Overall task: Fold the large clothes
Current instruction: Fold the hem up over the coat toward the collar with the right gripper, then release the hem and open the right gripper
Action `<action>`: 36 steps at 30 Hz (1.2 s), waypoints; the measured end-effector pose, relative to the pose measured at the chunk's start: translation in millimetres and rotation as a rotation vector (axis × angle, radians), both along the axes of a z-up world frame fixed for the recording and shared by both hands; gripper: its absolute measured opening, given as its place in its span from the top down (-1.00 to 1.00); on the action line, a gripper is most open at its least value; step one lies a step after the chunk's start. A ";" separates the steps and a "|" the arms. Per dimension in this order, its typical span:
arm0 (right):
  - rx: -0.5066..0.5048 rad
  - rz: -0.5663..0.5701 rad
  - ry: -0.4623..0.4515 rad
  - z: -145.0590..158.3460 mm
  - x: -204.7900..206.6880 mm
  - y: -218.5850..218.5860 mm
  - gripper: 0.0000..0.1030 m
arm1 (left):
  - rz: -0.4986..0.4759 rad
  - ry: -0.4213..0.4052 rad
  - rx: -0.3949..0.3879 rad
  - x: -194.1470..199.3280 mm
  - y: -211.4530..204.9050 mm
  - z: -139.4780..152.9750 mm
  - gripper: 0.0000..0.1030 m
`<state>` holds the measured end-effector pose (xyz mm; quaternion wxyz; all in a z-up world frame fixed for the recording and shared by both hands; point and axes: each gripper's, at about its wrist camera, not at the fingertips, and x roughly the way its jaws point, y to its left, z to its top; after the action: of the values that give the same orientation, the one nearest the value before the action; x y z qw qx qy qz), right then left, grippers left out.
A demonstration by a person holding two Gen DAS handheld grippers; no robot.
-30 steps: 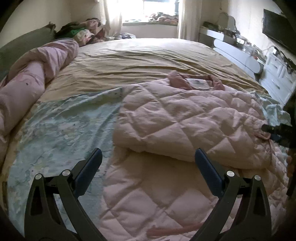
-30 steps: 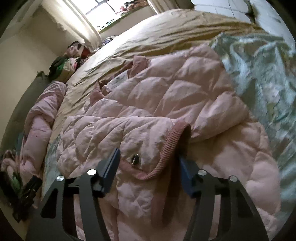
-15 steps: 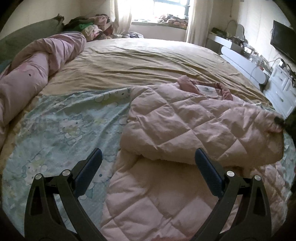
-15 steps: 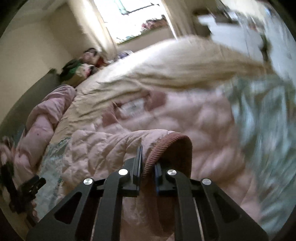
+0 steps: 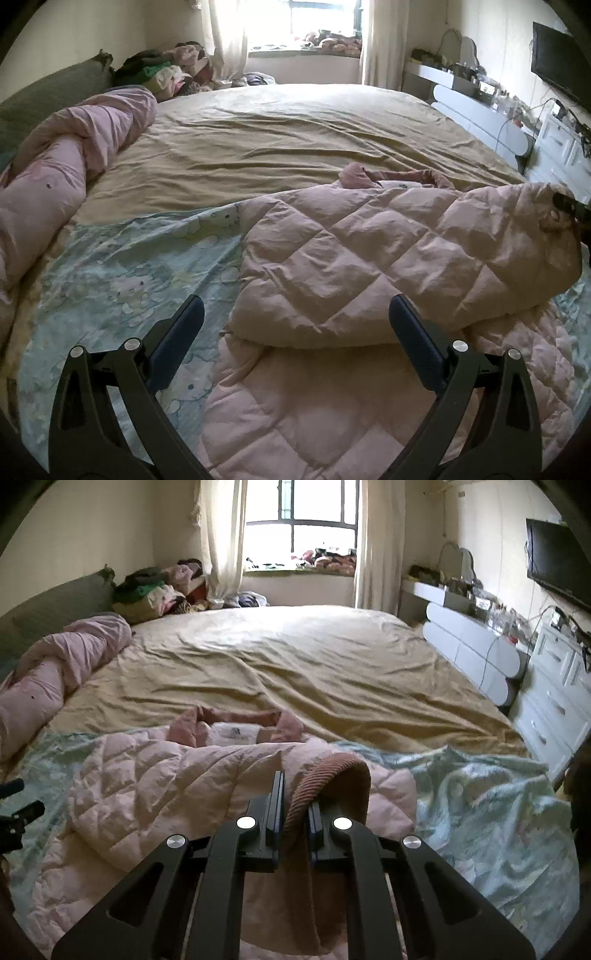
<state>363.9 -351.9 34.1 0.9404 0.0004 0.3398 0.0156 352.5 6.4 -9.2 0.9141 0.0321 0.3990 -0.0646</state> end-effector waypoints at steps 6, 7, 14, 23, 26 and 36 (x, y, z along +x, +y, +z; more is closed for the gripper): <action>0.011 -0.013 0.045 -24.4 6.6 -6.0 0.81 | -0.028 0.023 0.009 8.4 -9.6 -14.5 -0.82; 0.011 -0.015 0.048 -26.0 6.7 -6.7 0.81 | -0.033 0.023 0.006 8.6 -11.2 -15.6 -0.82; 0.037 -0.023 0.086 -41.5 10.0 -13.9 0.69 | -0.062 0.042 0.011 13.5 -25.4 -27.4 -0.82; 0.093 -0.077 0.036 -27.9 -11.9 -32.1 0.25 | -0.086 0.025 0.031 19.1 -33.2 -25.5 -0.82; 0.111 -0.043 0.020 -22.7 -14.9 -24.4 0.21 | -0.093 0.027 0.044 26.6 -36.9 -27.1 -0.82; 0.081 0.091 0.117 -54.1 1.0 45.1 0.07 | -0.133 0.140 0.028 45.9 -47.9 -65.9 -0.61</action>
<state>364.9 -306.8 -20.0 0.9165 0.0241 0.3928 0.0719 398.3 -41.5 -75.1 0.8770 0.0670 0.4598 -0.1218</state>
